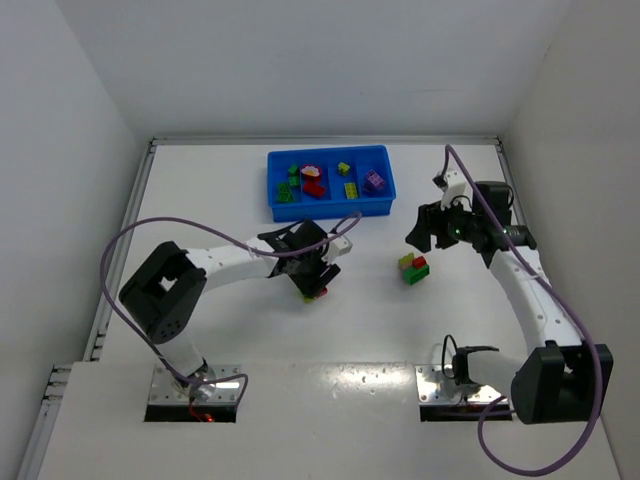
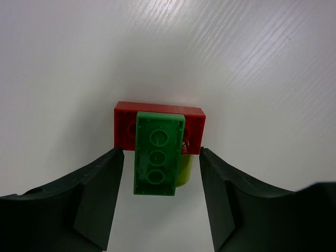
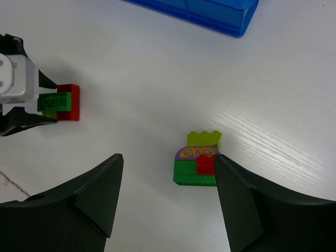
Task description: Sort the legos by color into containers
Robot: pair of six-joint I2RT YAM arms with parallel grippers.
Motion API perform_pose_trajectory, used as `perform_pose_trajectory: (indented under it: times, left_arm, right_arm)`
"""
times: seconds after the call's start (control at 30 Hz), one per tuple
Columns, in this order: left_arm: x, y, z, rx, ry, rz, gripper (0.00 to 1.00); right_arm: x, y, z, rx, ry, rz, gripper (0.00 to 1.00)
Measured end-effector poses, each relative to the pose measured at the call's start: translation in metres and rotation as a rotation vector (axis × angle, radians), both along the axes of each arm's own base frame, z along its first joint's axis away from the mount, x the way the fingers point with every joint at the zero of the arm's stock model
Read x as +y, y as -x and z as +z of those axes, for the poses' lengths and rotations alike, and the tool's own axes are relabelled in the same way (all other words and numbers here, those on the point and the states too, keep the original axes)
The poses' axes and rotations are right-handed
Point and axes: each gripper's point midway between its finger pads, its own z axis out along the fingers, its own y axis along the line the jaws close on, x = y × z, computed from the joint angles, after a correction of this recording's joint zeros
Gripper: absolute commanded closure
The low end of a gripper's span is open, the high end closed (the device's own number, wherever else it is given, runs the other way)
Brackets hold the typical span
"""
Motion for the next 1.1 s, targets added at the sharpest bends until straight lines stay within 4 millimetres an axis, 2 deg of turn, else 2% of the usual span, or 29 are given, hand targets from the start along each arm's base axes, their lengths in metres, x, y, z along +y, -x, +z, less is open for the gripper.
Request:
perform_pose_trajectory:
  times: [0.23, 0.43, 0.5, 0.63, 0.7, 0.9, 1.0, 1.1]
  left_arm:
    - [-0.004, -0.002, -0.001, -0.002, 0.006, 0.007, 0.63]
    - [-0.004, -0.003, -0.001, -0.003, 0.009, 0.009, 0.77]
    - [-0.005, -0.002, -0.001, -0.001, 0.012, 0.007, 0.84]
    - [-0.009, 0.001, 0.007, 0.057, 0.089, -0.012, 0.94]
    - [-0.009, -0.003, 0.024, 0.102, 0.187, -0.008, 0.98]
    - [-0.019, -0.041, 0.117, 0.177, 0.581, -0.010, 0.99]
    - [-0.029, -0.032, 0.145, 0.241, 0.695, -0.082, 0.99]
    - [-0.034, -0.018, 0.150, 0.318, 0.741, -0.126, 0.99]
  right_arm:
    - [-0.002, 0.000, 0.002, 0.000, -0.020, -0.002, 0.30]
    - [-0.002, 0.000, 0.003, 0.003, -0.036, 0.001, 0.31]
    - [0.000, 0.001, 0.003, 0.005, -0.046, 0.009, 0.31]
    - [0.012, 0.006, 0.002, 0.028, -0.109, 0.060, 0.31]
    - [0.023, 0.011, 0.000, 0.052, -0.167, 0.105, 0.30]
    - [0.058, 0.019, -0.007, 0.149, -0.334, 0.241, 0.30]
    - [0.079, 0.025, -0.010, 0.165, -0.334, 0.322, 0.30]
    - [0.103, 0.031, -0.005, 0.108, -0.276, 0.439, 0.30]
